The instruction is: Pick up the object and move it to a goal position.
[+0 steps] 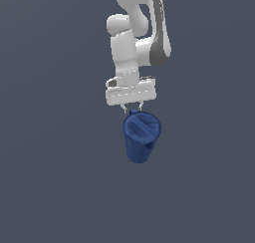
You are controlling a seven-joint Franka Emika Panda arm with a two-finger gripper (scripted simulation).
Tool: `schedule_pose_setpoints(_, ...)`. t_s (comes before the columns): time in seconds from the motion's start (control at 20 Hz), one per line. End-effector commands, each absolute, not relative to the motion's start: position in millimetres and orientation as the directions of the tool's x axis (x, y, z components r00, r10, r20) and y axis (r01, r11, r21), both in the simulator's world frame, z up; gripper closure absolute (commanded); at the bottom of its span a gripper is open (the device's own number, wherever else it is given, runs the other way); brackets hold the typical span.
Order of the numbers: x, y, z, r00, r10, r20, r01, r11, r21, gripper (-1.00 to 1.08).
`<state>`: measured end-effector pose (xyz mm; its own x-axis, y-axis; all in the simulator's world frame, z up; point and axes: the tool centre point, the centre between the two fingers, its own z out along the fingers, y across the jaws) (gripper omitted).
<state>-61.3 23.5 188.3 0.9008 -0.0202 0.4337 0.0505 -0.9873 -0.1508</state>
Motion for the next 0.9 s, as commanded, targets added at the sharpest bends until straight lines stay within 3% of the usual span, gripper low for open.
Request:
schedule_pose_setpoints(0.0, -58, 26, 198, 0.885, -0.008, 0.465, 0.064, -0.988, -0.140, -0.20)
schedule_pose_setpoints(0.85, -54, 18, 217, 0.861, -0.004, 0.508, 0.065, -0.991, -0.117, -0.20)
